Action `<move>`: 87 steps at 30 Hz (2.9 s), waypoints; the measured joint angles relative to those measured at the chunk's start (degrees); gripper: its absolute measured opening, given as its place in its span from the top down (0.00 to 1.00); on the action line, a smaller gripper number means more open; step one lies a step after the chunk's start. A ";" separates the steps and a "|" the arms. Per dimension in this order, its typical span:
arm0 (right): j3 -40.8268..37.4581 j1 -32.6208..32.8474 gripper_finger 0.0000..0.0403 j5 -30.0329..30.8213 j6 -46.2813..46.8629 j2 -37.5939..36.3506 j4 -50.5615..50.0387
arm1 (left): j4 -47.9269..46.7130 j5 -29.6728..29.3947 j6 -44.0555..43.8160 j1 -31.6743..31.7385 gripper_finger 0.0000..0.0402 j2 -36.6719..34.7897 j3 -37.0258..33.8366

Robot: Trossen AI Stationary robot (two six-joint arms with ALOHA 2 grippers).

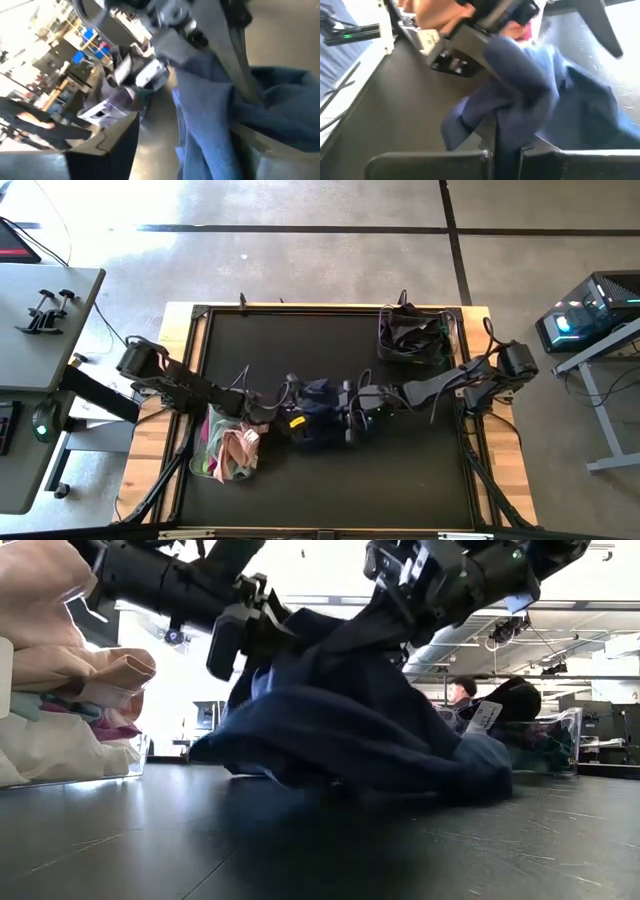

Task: Sort towels by color in basket
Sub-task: Put the blue towel into the top transparent bin

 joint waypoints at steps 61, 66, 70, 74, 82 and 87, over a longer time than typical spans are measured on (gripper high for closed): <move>0.02 3.39 0.58 23.36 1.89 2.20 -9.35 | 9.40 20.25 -33.81 7.80 1.00 15.64 1.17; 0.00 1.24 0.45 15.61 -3.30 2.22 -7.44 | 8.61 23.78 -33.77 8.50 1.00 17.00 3.35; 0.00 0.38 0.43 12.69 -6.13 3.69 -6.53 | 7.06 23.79 -32.29 8.59 1.00 17.10 3.87; 0.09 0.41 0.46 9.22 -8.23 6.25 -5.30 | 7.63 22.62 -32.28 8.59 1.00 17.18 3.89; 0.09 0.44 0.62 9.13 -7.41 12.25 -3.74 | 8.84 16.82 -29.19 6.39 1.00 14.80 4.24; 0.09 0.70 0.89 12.08 -4.49 12.51 -4.16 | 5.87 15.00 -29.06 5.05 0.98 11.42 4.24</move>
